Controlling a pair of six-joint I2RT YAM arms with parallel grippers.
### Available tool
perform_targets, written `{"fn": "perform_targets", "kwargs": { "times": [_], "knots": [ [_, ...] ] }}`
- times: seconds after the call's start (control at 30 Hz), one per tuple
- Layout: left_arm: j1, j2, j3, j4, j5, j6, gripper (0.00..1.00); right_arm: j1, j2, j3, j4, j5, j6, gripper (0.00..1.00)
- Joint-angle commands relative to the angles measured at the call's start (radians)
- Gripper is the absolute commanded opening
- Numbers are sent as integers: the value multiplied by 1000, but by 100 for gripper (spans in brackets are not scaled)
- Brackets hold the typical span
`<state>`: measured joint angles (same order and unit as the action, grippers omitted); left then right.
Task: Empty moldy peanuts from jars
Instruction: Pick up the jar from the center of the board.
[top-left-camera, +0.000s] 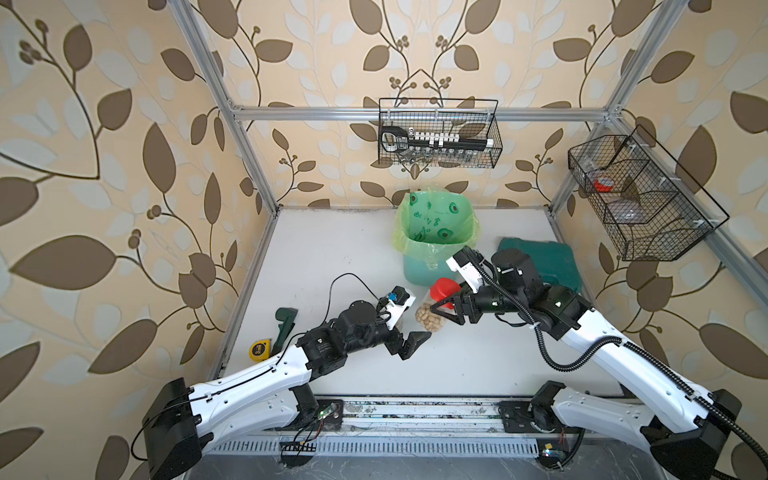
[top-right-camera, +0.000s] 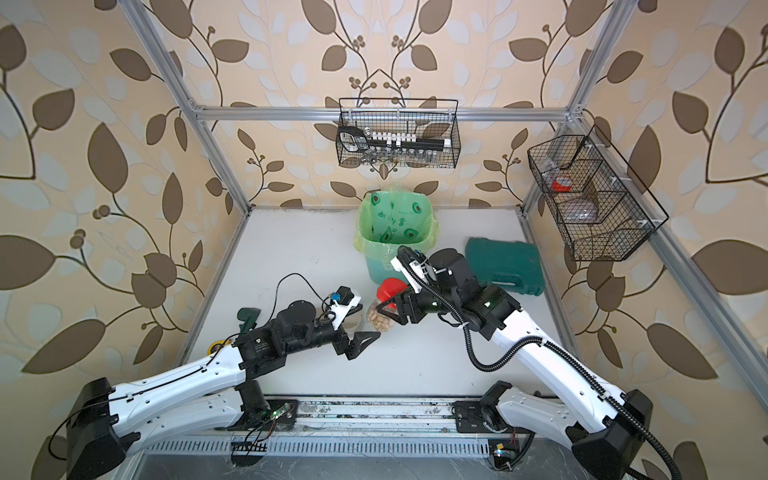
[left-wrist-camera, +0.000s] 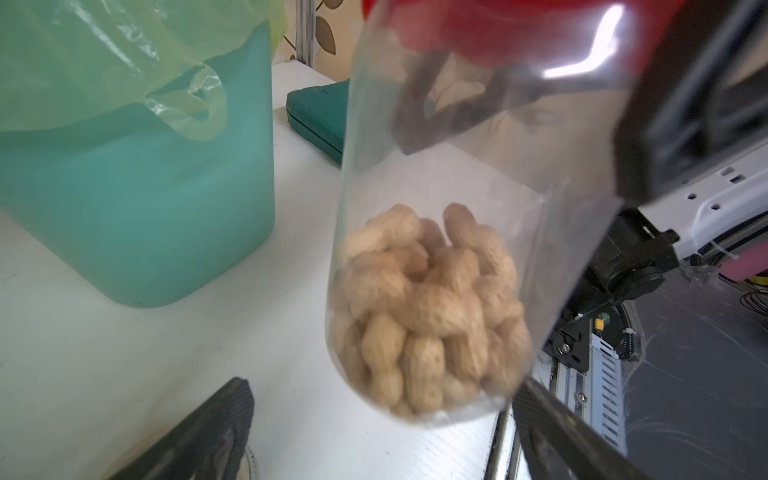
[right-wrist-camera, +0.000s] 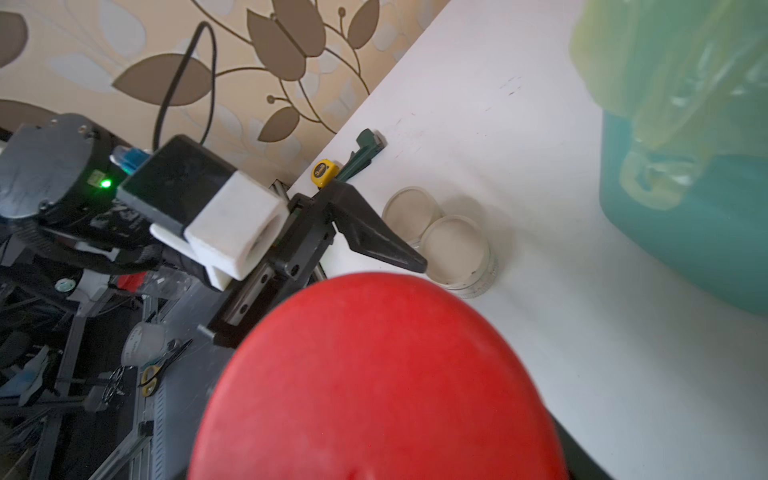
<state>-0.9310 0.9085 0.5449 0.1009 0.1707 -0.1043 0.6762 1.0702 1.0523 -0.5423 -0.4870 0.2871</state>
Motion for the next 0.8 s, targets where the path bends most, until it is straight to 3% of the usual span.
{"fn": "perform_targets", "kwargs": {
  "times": [0.0,0.5,0.57,0.67,0.77],
  "knots": [
    [-25,2,48,62,-21,20,99,48,-8,14,49,-58,6,59],
    [-42,10,51,111,22,-9,95,89,13,-1,119,-98,32,59],
    [-42,5,47,114,24,-10,89,88,12,-4,123,-99,33,59],
    [-42,7,49,115,30,-11,70,88,8,-7,128,-99,35,60],
    [-42,8,50,120,33,-16,60,89,5,-7,129,-96,35,61]
  ]
}}
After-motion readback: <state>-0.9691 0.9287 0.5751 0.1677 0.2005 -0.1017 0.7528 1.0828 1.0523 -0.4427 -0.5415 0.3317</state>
